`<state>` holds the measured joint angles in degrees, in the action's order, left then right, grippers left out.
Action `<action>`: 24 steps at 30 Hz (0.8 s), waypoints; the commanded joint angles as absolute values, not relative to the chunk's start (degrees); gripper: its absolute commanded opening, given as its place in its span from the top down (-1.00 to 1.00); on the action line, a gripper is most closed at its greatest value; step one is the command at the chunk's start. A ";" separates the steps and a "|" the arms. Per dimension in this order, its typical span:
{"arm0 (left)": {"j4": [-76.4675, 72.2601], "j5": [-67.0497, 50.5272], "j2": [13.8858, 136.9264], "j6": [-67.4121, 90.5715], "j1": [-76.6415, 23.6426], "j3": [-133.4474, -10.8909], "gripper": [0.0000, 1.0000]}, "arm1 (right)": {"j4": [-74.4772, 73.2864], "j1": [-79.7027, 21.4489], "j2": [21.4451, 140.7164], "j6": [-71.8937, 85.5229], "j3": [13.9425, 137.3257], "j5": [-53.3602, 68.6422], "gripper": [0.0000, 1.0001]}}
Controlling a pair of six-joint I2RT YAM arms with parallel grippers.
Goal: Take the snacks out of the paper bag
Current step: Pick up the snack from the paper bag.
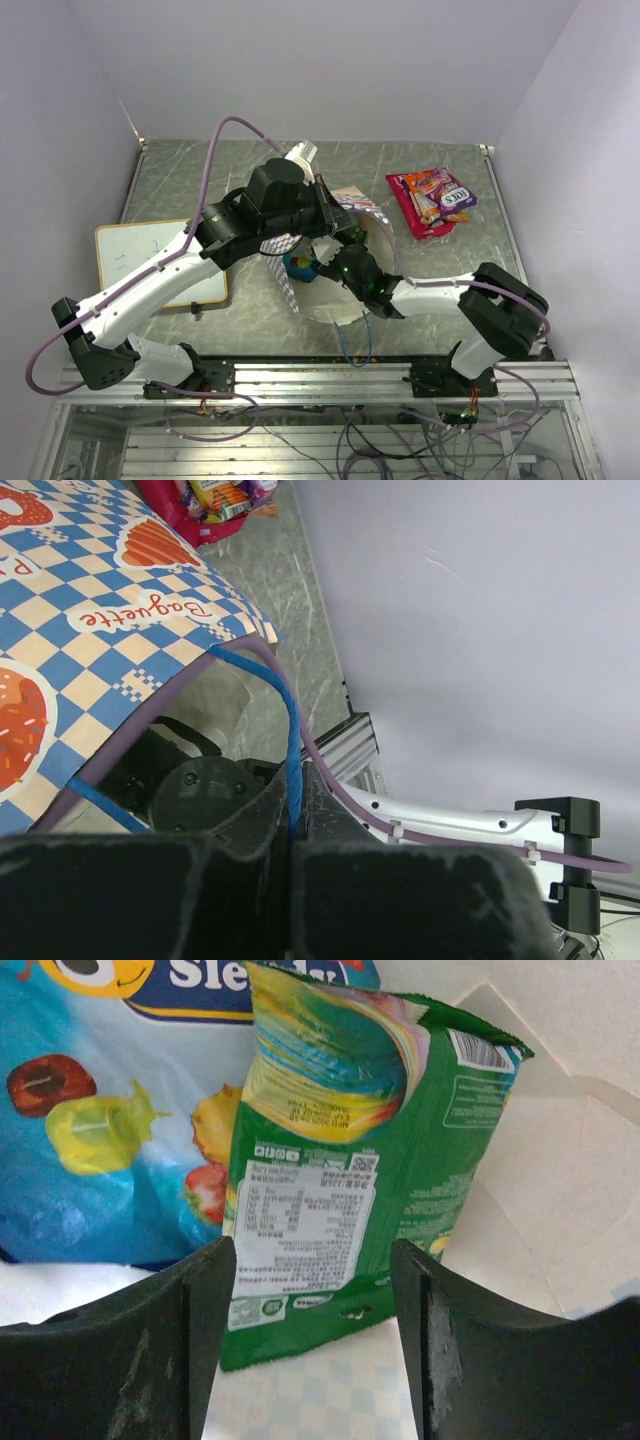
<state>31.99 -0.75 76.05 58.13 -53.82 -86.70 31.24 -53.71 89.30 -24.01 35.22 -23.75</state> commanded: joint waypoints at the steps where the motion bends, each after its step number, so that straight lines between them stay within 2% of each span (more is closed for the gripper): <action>1: 31.72 -3.20 74.11 58.25 -54.06 -87.69 0.86 | 35.03 -53.36 93.19 -22.70 38.79 -25.19 -0.26; 4: 32.71 -3.57 73.86 57.98 -54.07 -88.16 0.86 | 35.16 -53.48 95.38 -21.39 40.65 -23.66 -0.26; 8: 34.90 -3.64 73.56 57.06 -54.05 -89.20 0.86 | 36.44 -53.51 99.72 -21.01 42.87 -27.39 -0.27; 10: 36.16 -3.35 73.56 56.51 -54.03 -89.94 0.86 | 37.55 -53.44 101.00 -22.21 43.55 -29.78 -0.22; 18: 39.46 -3.12 73.95 55.06 -53.67 -91.53 0.86 | 34.68 -53.46 98.86 -23.88 44.44 -29.54 0.68; 24: 39.63 -6.48 74.88 53.35 -50.93 -92.37 0.86 | 27.53 -54.01 89.71 -21.34 43.22 -18.91 1.00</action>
